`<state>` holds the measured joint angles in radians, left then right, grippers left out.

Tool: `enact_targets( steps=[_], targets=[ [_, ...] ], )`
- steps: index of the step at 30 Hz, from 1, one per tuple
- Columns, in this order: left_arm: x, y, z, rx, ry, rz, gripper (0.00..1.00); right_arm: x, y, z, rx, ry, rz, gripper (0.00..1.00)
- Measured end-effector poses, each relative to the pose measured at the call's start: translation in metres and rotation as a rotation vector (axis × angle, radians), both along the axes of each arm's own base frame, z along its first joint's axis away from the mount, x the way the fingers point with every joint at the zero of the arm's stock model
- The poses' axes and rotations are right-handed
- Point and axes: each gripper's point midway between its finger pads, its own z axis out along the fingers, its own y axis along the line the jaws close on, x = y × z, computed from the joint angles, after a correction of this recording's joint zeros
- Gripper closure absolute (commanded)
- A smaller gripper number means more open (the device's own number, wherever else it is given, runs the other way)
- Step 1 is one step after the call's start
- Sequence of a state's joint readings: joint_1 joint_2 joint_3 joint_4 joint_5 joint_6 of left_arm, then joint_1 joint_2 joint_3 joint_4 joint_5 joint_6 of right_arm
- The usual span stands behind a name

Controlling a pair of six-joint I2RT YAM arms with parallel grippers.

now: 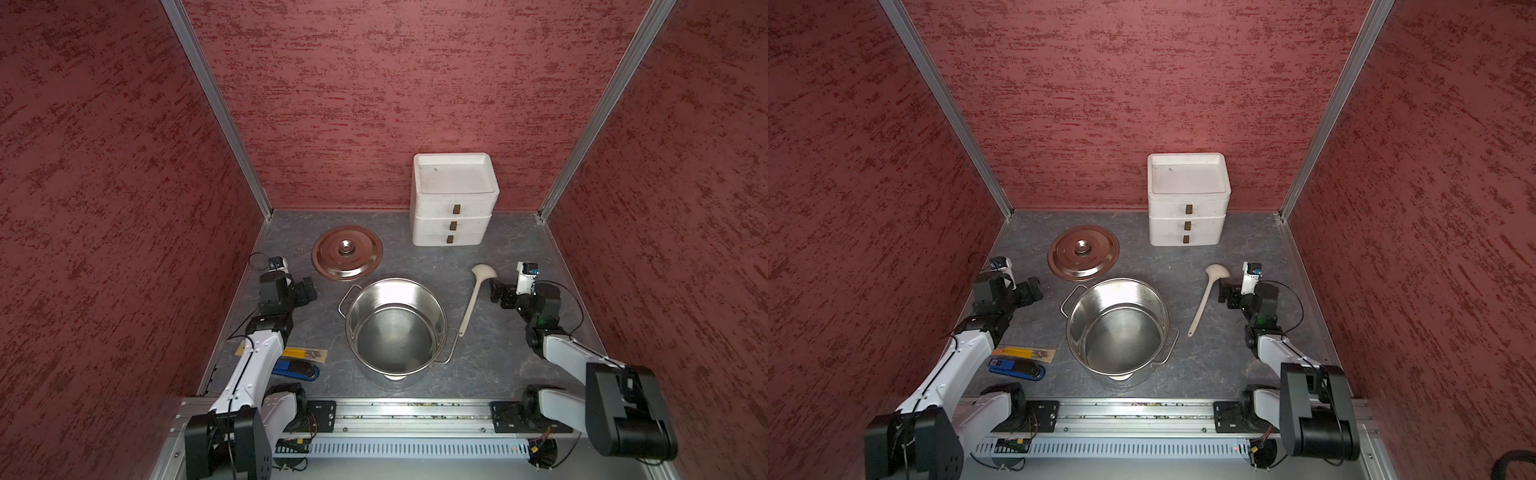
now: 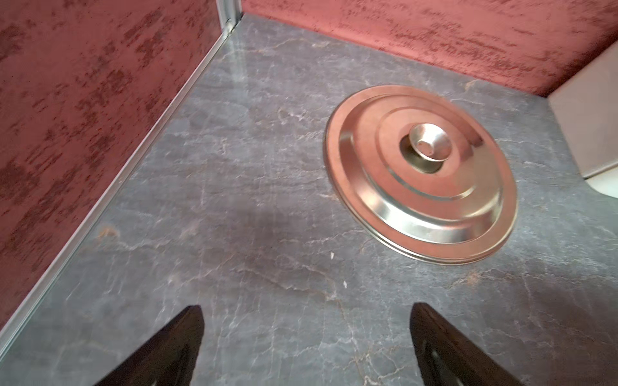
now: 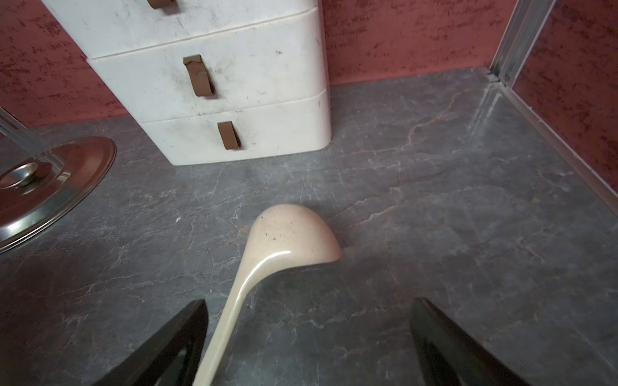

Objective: Stir the soup with a spoon
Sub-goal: Reset both arms

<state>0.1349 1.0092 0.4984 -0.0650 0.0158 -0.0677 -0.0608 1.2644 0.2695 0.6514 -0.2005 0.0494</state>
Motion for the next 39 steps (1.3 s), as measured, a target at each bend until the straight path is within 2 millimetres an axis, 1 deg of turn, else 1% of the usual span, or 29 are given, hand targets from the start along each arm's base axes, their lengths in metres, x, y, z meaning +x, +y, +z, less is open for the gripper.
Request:
enact_targets(
  steps=[2,4,5,7,8,9,12,14,16,22,27,28,33,39],
  targets=[
    [0.006,-0.005,0.0,0.0,-0.043,-0.035,0.0,0.005,-0.001,-0.004,-0.021,-0.02,-0.009,0.02],
    [0.01,-0.009,-0.001,0.003,-0.075,-0.062,0.0,0.015,-0.002,-0.006,-0.037,-0.053,-0.017,0.02],
    [0.011,-0.01,-0.002,0.004,-0.088,-0.074,0.0,0.02,-0.003,-0.012,-0.043,-0.058,-0.023,0.02],
    [0.014,-0.013,-0.005,0.004,-0.109,-0.097,0.0,0.023,-0.005,-0.027,-0.051,-0.017,-0.038,0.02],
    [0.015,-0.015,-0.007,0.003,-0.118,-0.108,0.0,0.025,-0.006,-0.028,-0.055,-0.014,-0.044,0.02],
    [0.017,-0.016,-0.007,0.002,-0.13,-0.116,0.0,0.029,-0.007,-0.025,-0.059,-0.018,-0.05,0.01],
    [0.022,-0.02,-0.009,0.002,-0.178,-0.14,0.0,0.043,-0.009,-0.008,-0.069,-0.063,-0.066,0.02],
    [0.026,-0.022,-0.013,0.0,-0.203,-0.153,0.0,0.047,-0.009,-0.001,-0.074,-0.083,-0.07,0.02],
    [0.033,-0.024,-0.017,-0.01,-0.217,-0.167,0.0,0.048,-0.008,-0.001,-0.077,-0.082,-0.073,0.02],
    [0.051,-0.028,-0.021,-0.019,-0.279,-0.194,0.0,0.047,-0.01,-0.001,-0.084,-0.08,-0.081,0.02],
    [0.059,-0.038,-0.043,-0.019,-0.246,-0.227,0.0,0.047,-0.01,-0.002,-0.084,-0.079,-0.083,0.01],
    [0.06,-0.04,-0.044,-0.012,-0.243,-0.228,0.0,0.047,-0.01,-0.002,-0.084,-0.079,-0.082,0.02],
    [0.069,-0.045,-0.032,0.026,-0.275,-0.22,0.0,0.047,-0.009,-0.002,-0.085,-0.079,-0.082,0.02],
    [0.071,-0.041,-0.031,0.054,-0.281,-0.19,0.0,0.047,-0.01,-0.002,-0.086,-0.079,-0.086,0.02]
  ],
)
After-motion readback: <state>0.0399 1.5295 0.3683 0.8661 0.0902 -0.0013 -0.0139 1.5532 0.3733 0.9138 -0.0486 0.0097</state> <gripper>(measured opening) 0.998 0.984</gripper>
